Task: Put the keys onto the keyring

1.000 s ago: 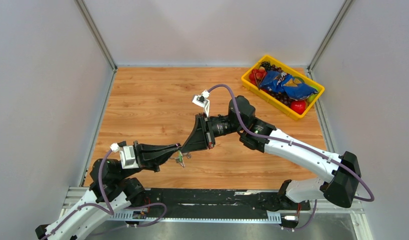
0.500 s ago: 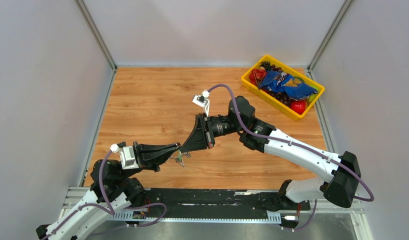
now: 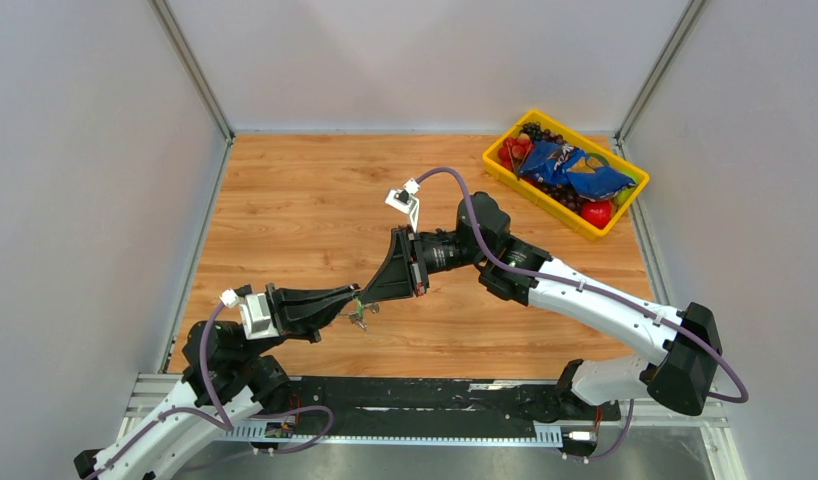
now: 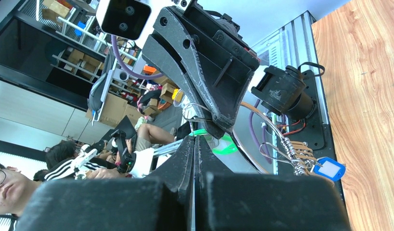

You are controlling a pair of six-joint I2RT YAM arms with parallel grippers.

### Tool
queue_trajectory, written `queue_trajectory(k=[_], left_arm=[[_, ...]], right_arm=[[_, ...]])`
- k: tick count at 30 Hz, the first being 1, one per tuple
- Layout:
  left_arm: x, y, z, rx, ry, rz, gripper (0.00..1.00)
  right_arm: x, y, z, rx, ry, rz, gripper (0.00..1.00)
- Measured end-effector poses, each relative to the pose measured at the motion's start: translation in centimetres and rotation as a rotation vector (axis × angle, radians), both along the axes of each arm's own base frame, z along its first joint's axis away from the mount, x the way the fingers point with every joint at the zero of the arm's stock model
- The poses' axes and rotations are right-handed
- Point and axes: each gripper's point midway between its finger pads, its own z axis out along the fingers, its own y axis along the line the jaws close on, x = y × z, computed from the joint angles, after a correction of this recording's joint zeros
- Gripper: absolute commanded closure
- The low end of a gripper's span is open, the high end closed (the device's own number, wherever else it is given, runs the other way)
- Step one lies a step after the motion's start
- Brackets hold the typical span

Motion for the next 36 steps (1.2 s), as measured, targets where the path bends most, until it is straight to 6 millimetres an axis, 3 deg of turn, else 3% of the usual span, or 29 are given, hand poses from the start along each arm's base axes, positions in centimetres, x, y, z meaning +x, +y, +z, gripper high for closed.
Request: queue_trajectory(k=[36], left_arm=[[0.02, 0.28, 0.23, -0.017, -0.013, 0.012, 0.99]], right_arm=[[0.5, 0.5, -0.68, -0.029, 0.081, -0.029, 1.0]])
